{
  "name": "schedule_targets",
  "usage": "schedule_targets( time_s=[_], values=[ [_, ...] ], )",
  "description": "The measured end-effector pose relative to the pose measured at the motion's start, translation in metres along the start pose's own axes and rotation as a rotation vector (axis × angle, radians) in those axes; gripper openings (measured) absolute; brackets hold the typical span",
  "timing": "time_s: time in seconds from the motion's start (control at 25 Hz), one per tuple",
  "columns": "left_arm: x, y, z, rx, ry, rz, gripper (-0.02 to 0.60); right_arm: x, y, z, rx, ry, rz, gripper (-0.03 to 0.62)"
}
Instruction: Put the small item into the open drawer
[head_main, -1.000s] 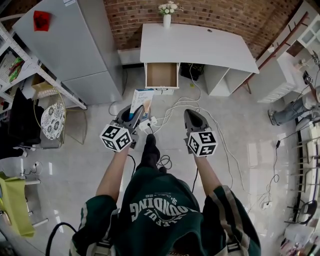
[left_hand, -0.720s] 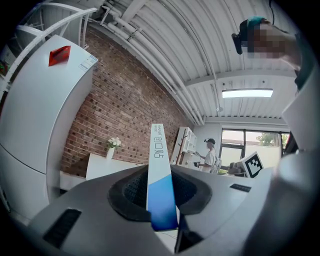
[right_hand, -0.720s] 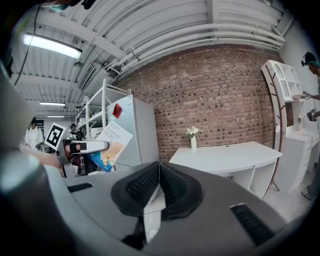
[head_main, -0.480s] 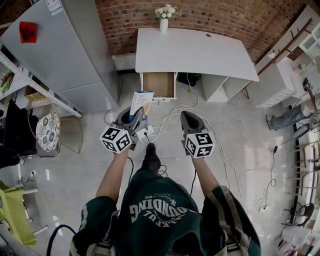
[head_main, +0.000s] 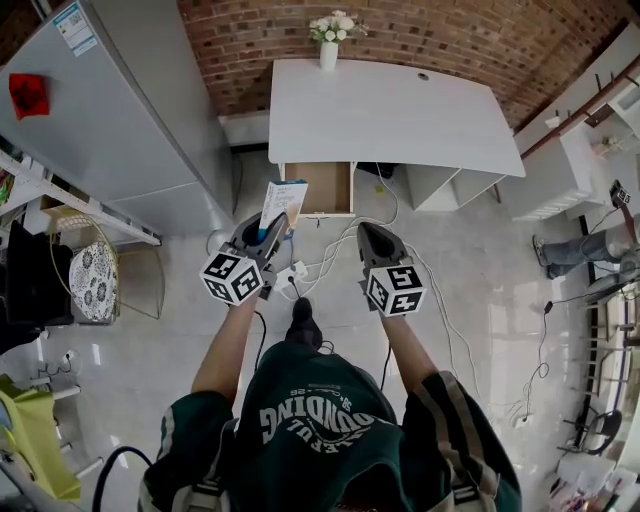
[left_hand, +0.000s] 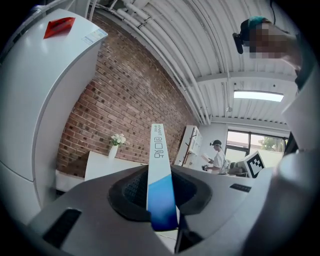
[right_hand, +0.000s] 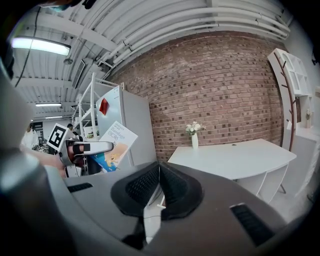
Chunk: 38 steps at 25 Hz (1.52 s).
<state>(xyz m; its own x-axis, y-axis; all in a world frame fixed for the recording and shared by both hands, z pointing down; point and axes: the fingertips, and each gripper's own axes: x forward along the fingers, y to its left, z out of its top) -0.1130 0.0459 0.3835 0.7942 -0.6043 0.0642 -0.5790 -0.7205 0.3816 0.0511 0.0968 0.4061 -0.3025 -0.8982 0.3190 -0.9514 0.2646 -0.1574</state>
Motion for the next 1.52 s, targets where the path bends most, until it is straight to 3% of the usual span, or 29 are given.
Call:
schedule_targets(
  time_s=[0.56, 1.0, 1.52],
  values=[
    [0.063, 0.058, 0.005, -0.030, 0.060, -0.061, 0.086, 0.073, -0.025, 0.016, 0.012, 0.034, -0.041, 0.025],
    [0.095, 0.074, 0.004, -0.045, 0.083, -0.098, 0.086, 0.097, -0.049, 0.023, 0.017, 0.043, -0.076, 0.025],
    [0.117, 0.090, 0.012, -0.040, 0.053, 0.000, 0.086, 0.146, -0.064, 0.037, -0.001, 0.041, 0.046, 0.025]
  ],
)
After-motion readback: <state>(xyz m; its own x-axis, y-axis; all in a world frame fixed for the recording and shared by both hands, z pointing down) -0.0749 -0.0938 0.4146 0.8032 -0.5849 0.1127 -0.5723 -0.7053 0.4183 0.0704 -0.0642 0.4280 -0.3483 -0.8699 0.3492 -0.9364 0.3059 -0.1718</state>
